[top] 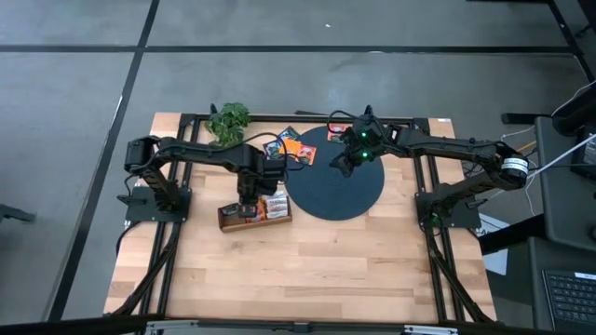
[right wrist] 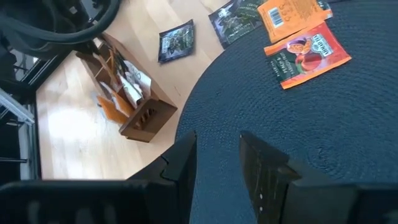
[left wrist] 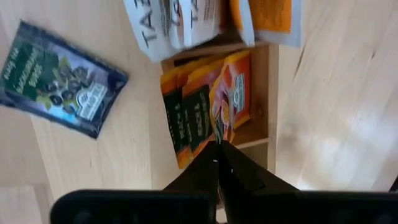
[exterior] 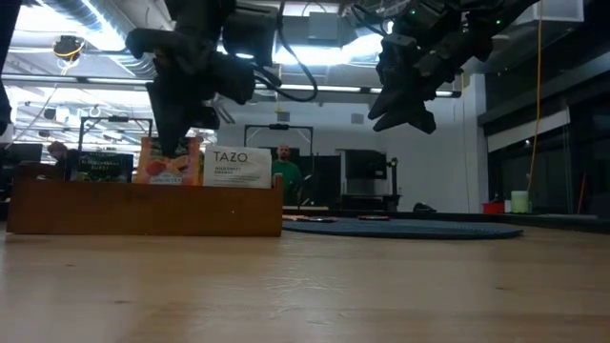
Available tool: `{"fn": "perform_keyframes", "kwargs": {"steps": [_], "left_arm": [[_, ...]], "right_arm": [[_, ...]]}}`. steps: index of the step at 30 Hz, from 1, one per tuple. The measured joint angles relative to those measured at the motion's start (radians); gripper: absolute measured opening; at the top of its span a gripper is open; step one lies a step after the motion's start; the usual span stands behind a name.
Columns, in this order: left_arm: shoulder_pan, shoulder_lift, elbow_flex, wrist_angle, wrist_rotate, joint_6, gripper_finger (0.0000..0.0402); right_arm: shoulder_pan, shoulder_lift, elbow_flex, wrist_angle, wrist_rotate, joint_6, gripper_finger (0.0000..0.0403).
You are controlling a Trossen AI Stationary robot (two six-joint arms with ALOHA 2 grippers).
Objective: Pick & Place Tea
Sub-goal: Put the orange tea bag into the middle section of the wooden organizer
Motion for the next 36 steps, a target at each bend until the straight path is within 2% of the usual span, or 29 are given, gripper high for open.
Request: {"fn": "perform_keyframes", "kwargs": {"steps": [11, 19, 22, 36], "left_arm": [[-0.044, 0.000, 0.000, 0.051, 0.030, 0.017, 0.0003], [-0.052, 0.000, 0.000, 0.052, 0.014, 0.016, 0.0010], [-0.052, 0.000, 0.000, 0.052, -0.024, -0.006, 0.0023], [-0.043, -0.005, 0.000, 0.047, -0.006, -0.010, 0.0116]], "right_arm": [[0.000, 0.000, 0.000, 0.000, 0.014, 0.000, 0.0122], [0.000, 0.000, 0.000, 0.000, 0.014, 0.000, 0.0122], [0.000, 0.000, 0.000, 0.001, 0.015, 0.000, 0.0122], [0.000, 0.000, 0.000, 0.001, 0.014, 0.000, 0.0122]]}}
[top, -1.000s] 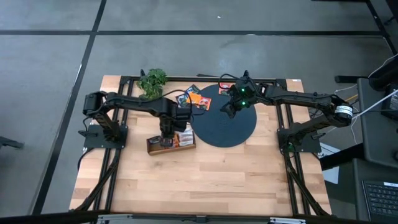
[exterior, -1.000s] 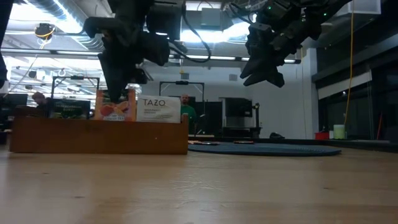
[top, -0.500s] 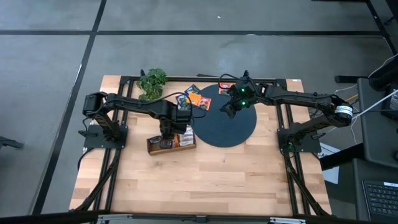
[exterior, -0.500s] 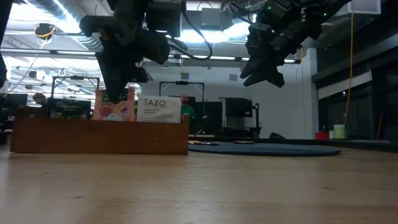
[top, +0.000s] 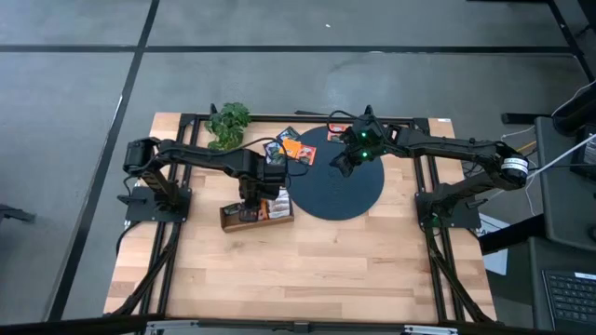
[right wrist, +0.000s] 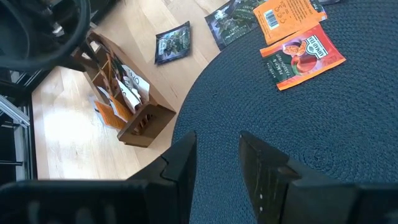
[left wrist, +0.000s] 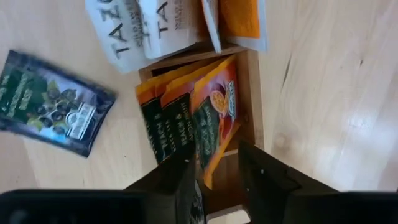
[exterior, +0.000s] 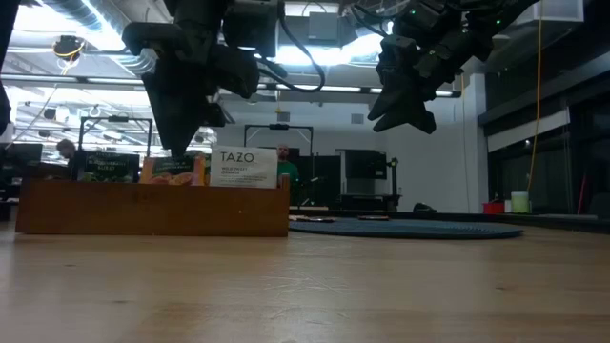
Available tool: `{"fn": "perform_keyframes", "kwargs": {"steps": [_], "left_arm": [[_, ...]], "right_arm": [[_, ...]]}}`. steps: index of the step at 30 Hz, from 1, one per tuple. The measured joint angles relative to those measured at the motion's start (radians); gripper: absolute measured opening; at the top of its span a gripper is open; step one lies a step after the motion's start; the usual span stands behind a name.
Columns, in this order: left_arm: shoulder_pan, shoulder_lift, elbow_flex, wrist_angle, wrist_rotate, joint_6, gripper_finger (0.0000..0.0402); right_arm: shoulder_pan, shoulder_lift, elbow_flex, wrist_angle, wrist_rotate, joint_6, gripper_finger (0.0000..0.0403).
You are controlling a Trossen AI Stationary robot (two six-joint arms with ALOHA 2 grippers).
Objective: Pick & Place Tea
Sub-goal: Put the orange tea bag into the middle section of the wooden organizer, then put the purple tea bag into the left section of the wooden organizer
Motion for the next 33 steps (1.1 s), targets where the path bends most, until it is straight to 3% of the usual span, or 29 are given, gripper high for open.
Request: {"fn": "perform_keyframes", "kwargs": {"steps": [9, 16, 26, 33], "left_arm": [[0.141, -0.085, 0.054, -0.042, -0.002, -0.076, 0.0125], [0.262, -0.106, 0.102, 0.113, -0.156, -0.131, 0.0125], [0.354, 0.052, 0.101, 0.195, -0.193, -0.127, 0.0125], [0.391, 0.170, 0.101, 0.230, -0.303, -0.122, 0.0126]], "right_arm": [[0.003, 0.000, 0.000, 0.021, 0.000, 0.000, 0.0122], [0.022, 0.007, 0.000, 0.073, 0.012, -0.002, 0.0122], [0.053, 0.072, 0.000, 0.094, 0.045, 0.019, 0.0122], [0.063, 0.087, 0.000, 0.099, 0.097, 0.015, 0.0122]]}}
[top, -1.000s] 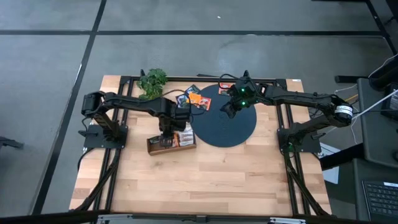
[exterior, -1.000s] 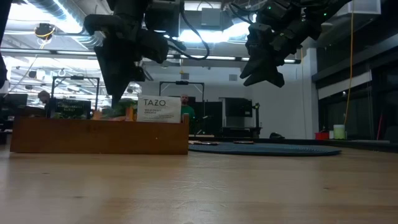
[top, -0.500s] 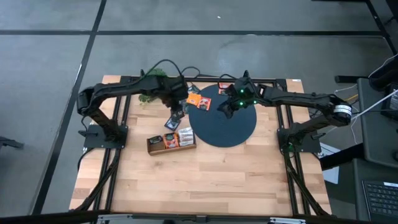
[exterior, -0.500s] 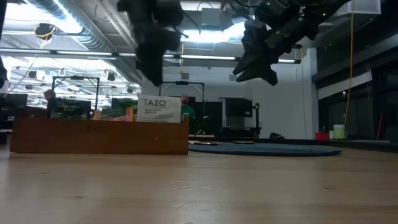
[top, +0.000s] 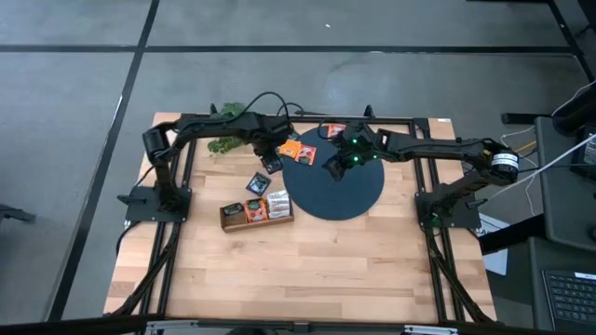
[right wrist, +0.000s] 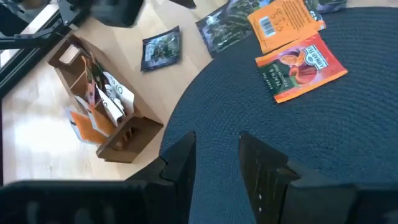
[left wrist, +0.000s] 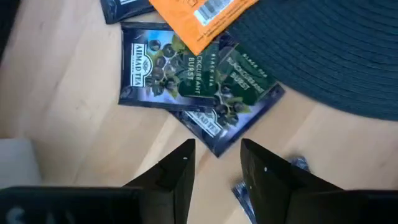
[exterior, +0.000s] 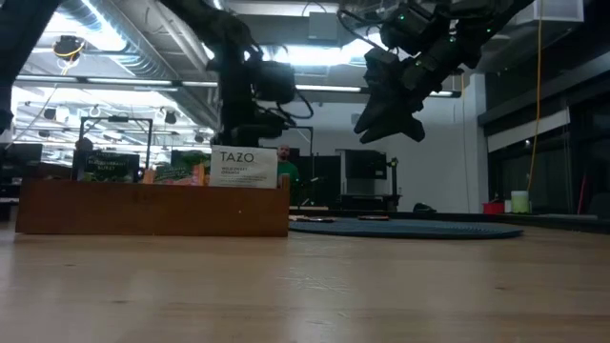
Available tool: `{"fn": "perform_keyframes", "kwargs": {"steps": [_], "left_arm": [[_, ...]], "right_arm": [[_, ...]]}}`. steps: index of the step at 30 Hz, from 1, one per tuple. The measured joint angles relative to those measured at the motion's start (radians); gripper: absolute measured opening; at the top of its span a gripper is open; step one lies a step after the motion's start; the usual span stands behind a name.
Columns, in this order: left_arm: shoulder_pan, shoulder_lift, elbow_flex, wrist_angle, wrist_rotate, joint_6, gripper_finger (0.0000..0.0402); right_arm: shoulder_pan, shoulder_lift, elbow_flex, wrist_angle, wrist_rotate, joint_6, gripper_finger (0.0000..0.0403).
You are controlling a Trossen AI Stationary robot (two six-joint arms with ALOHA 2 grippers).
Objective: Pick & Place Tea
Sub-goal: Put the purple tea bag into the left section of the wooden organizer
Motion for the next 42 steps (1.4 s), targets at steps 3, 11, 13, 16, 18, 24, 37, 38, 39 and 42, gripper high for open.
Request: {"fn": "perform_keyframes", "kwargs": {"steps": [3, 11, 13, 16, 18, 24, 37, 38, 39, 42], "left_arm": [[0.011, 0.025, 0.000, 0.010, 0.050, 0.003, 0.0126], [0.035, -0.023, -0.085, 0.037, 0.289, 0.043, 0.0126], [0.042, -0.077, -0.145, 0.077, 0.327, 0.030, 0.0126], [0.043, -0.171, -0.238, 0.122, 0.308, 0.018, 0.0126], [0.043, -0.225, -0.292, 0.135, 0.284, 0.015, 0.0126], [0.032, -0.280, -0.426, 0.212, 0.237, -0.036, 0.0126], [0.057, -0.281, -0.475, 0.344, 0.247, 0.228, 0.0126], [0.057, -0.281, -0.475, 0.344, 0.249, 0.252, 0.0126], [0.057, -0.281, -0.475, 0.344, 0.250, 0.273, 0.0126], [0.057, -0.281, -0.475, 0.344, 0.260, 0.322, 0.0126]], "right_arm": [[0.000, 0.000, 0.000, 0.000, 0.006, -0.015, 0.0122], [0.000, 0.000, 0.000, -0.014, 0.006, -0.018, 0.0122], [0.000, 0.000, 0.000, -0.017, 0.006, -0.017, 0.0122], [0.000, 0.000, 0.000, -0.016, -0.008, -0.018, 0.0122], [0.000, 0.000, 0.000, -0.016, -0.010, -0.019, 0.0122], [0.000, 0.000, 0.000, -0.007, -0.010, -0.025, 0.0122], [0.016, 0.000, 0.000, -0.009, -0.028, -0.017, 0.0122], [0.019, 0.000, 0.000, -0.009, -0.028, -0.017, 0.0122], [0.021, 0.000, 0.000, -0.009, -0.028, -0.016, 0.0122], [0.024, 0.000, 0.000, -0.009, -0.031, -0.016, 0.0122]]}}
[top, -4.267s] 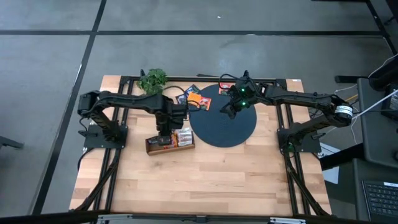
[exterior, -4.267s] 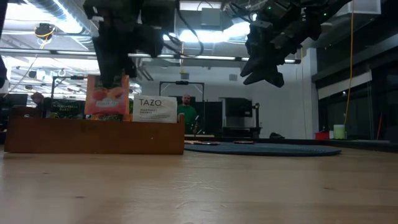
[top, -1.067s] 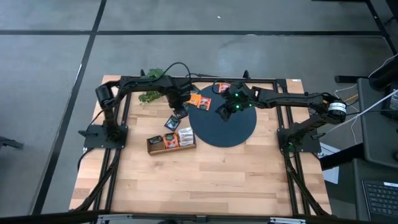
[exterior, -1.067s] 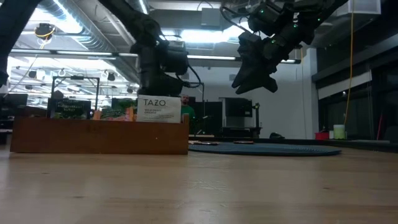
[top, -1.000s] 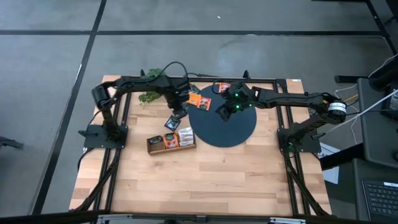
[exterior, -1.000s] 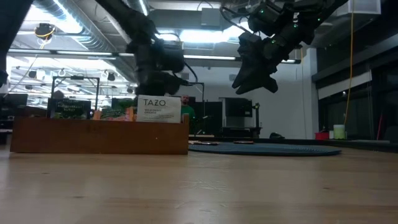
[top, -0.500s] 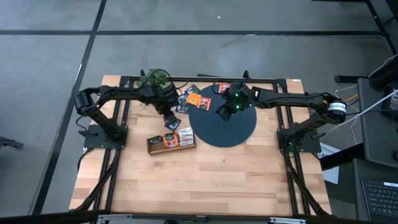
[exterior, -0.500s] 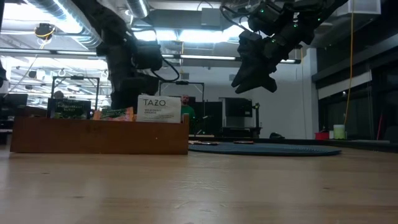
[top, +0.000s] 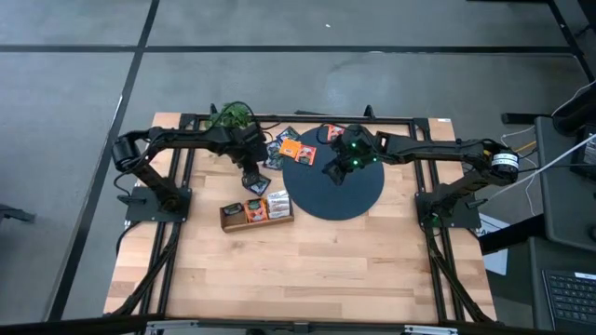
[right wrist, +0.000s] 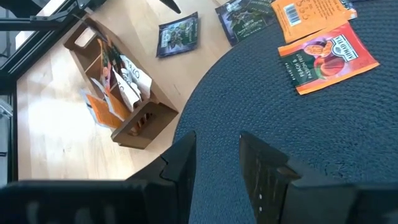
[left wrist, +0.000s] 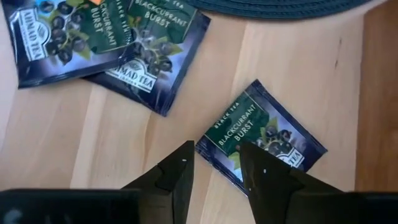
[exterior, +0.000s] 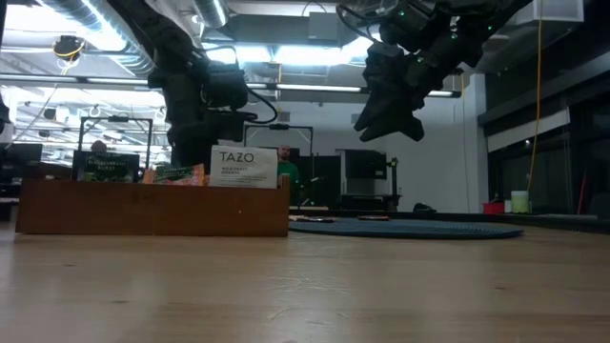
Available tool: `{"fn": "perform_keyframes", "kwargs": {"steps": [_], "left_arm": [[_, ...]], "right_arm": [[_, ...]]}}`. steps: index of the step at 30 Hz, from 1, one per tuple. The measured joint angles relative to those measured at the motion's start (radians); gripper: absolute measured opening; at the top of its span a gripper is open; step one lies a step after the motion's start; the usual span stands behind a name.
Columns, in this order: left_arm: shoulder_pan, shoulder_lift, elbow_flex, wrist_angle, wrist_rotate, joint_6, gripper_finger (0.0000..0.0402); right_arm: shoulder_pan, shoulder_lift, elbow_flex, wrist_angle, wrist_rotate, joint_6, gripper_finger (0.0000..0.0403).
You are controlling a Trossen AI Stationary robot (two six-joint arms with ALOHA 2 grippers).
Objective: Pick & Place Tea
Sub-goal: Put the purple tea bag into the left section of the wooden organizer
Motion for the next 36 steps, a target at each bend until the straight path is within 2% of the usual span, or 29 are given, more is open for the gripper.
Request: {"fn": "perform_keyframes", "kwargs": {"steps": [7, 11, 17, 24, 36], "left_arm": [[0.000, 0.009, -0.001, -0.002, 0.015, 0.034, 0.0126], [-0.001, 0.049, -0.001, -0.002, 0.009, -0.002, 0.0126], [-0.025, 0.093, -0.001, 0.021, -0.083, -0.007, 0.0126], [-0.025, 0.100, -0.001, 0.037, -0.033, -0.003, 0.0126], [-0.037, 0.156, 0.003, 0.029, -0.036, 0.010, 0.0121]], "right_arm": [[0.000, 0.000, 0.000, 0.000, 0.000, 0.001, 0.0122], [0.000, 0.000, 0.000, 0.000, 0.000, 0.002, 0.0122], [0.000, 0.000, 0.000, 0.001, 0.000, 0.002, 0.0122], [0.000, 0.000, 0.000, 0.001, 0.001, 0.002, 0.0122], [0.000, 0.000, 0.000, 0.001, 0.001, 0.020, 0.0122]]}}
